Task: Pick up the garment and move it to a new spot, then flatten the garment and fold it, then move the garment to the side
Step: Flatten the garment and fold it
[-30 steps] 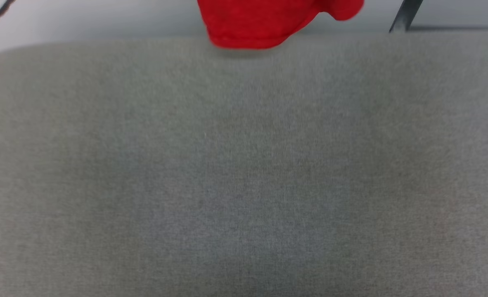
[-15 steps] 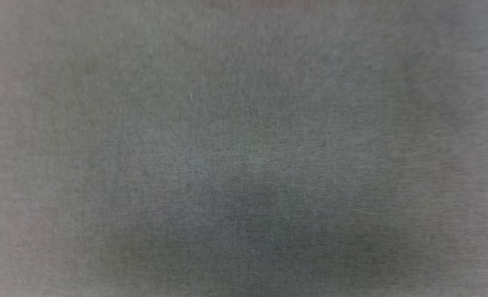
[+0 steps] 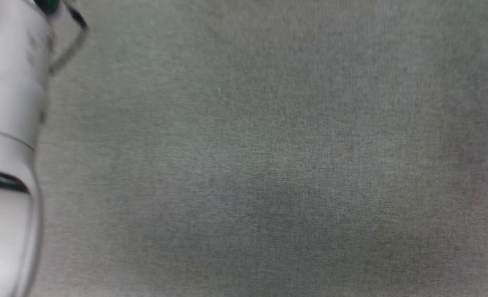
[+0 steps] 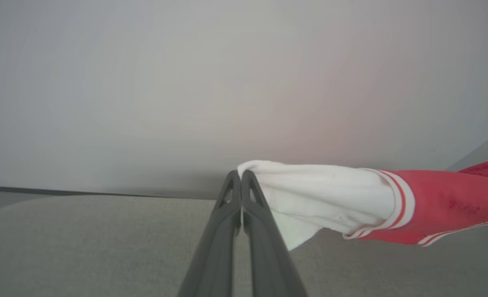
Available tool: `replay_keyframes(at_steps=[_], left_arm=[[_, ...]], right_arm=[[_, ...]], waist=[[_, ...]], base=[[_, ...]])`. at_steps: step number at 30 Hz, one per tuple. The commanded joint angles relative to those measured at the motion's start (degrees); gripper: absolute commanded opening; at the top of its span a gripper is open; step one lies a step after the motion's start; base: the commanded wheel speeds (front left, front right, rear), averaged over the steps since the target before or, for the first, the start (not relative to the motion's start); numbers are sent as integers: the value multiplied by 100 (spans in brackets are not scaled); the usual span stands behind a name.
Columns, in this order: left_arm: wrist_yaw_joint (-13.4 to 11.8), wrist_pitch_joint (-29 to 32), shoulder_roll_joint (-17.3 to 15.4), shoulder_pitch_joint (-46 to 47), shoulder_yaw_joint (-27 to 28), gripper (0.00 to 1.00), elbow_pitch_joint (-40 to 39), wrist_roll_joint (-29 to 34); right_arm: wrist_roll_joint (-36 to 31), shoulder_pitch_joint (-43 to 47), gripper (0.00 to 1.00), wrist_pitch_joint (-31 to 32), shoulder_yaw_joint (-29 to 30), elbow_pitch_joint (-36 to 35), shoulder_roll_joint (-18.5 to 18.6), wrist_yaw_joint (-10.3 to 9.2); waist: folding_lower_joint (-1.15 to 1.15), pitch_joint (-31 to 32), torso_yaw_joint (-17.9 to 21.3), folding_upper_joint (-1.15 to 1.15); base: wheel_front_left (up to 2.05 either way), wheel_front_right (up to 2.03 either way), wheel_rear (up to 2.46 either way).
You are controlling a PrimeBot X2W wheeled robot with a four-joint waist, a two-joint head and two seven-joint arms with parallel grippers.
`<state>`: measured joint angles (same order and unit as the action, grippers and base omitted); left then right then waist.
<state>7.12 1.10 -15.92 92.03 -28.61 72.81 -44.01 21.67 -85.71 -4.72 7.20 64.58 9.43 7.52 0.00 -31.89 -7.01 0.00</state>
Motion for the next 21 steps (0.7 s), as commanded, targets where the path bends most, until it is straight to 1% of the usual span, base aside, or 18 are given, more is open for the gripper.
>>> replay_keyframes(at_steps=[1, 6, 9, 12, 16, 19, 21], left_arm=[[28, 176, 10, -318, -22, 0, 24, -94], [40, 694, -25, -1151, -217, 0, -77, -197], [38, 934, -144, -1786, -380, 0, -293, -277], [27, 1128, -289, -2437, -495, 0, -648, -437], [28, 1340, -554, -3384, -606, 0, -1184, -622], [15, 1485, -767, -4091, -631, 0, -1686, -746], [-117, 1617, -920, -4573, -607, 0, -2121, -845]], right_arm=[[245, 355, 0, 256, -180, -144, 103, -6], [1069, 1487, 0, 1317, -672, -793, 417, -6], [1552, 2357, 0, 1872, -915, -1353, 593, -6], [1872, 3283, 0, 2259, -1115, -2065, 831, -6], [2248, 4595, 0, 2633, -1102, -3005, 1073, -6], [2384, 5549, 0, 2929, -923, -3665, 1195, -6], [2468, 6105, 0, 3094, -669, -4073, 1251, -7]], waist=[[0, 703, -110, 0], [0, 1321, -99, 0], [0, 1694, -72, 0], [0, 2007, -31, 0], [0, 2354, 0, 0], [0, 2535, 0, 0], [0, 2618, -21, 0]], base=[[0, 0, 0], [0, 0, 0], [0, 0, 0], [0, 0, 0], [0, 0, 0], [0, 0, 0], [0, 0, 0]])
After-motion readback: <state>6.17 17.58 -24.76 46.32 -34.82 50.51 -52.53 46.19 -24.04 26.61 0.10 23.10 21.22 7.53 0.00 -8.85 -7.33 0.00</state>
